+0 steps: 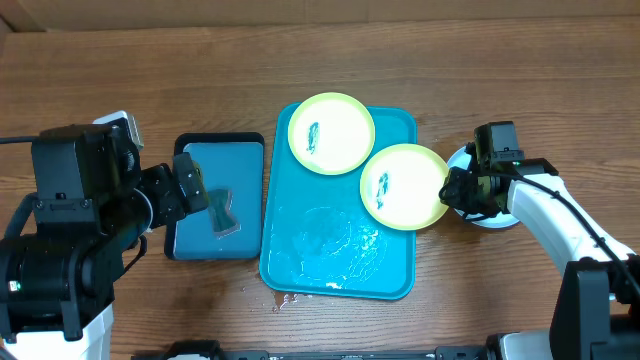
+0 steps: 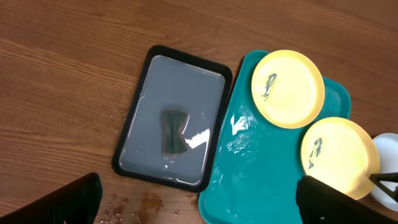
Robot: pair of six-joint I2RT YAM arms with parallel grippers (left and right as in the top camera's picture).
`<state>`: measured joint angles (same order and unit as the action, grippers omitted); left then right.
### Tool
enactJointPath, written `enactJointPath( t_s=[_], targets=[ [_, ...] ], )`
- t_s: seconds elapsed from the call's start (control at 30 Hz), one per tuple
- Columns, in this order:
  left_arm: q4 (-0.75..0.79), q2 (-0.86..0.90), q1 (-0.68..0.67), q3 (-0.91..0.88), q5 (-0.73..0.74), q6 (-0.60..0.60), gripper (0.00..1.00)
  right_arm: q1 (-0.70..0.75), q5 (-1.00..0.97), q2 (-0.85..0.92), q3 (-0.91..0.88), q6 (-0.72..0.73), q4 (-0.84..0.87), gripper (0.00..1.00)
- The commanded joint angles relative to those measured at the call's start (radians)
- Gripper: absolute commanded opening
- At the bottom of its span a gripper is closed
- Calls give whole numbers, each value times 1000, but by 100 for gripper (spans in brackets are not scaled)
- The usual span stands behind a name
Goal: Clean dirty plates on tray and stack at the side
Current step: 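Carry the white plate right and set it on the table, then grip the lower yellow plate rim with the right gripper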
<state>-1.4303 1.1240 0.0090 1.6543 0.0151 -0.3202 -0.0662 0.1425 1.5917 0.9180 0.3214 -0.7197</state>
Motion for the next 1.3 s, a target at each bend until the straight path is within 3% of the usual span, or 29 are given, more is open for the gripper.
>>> enactJointPath(
  t_s=[0.0,0.13,0.33,0.57,0.83,0.9,0.97,1.03,1.27],
  targets=[
    [-3,2,6,14,-4,34,100,-1,8,-68,16,6,-27,4],
    [-10,2,5,14,-2,59,100,-43,47,-291,37,-17,-173,4],
    [-18,31,5,-28,2,97,100,-212,54,-336,27,-18,-263,4],
    [-8,90,5,-161,4,97,100,-437,-65,-189,-67,74,-53,4],
    [147,144,5,-367,5,96,100,-475,-89,-65,-67,125,78,4],
    [221,167,4,-433,3,95,100,-475,-89,-66,-63,131,90,10],
    [292,202,4,-492,3,69,100,-475,-89,-68,-44,152,64,27],
    [347,245,4,-536,3,51,97,-475,-90,-76,-24,159,24,35],
    [457,429,4,-597,-3,50,83,-475,-90,-190,0,170,-40,37]
  ],
)
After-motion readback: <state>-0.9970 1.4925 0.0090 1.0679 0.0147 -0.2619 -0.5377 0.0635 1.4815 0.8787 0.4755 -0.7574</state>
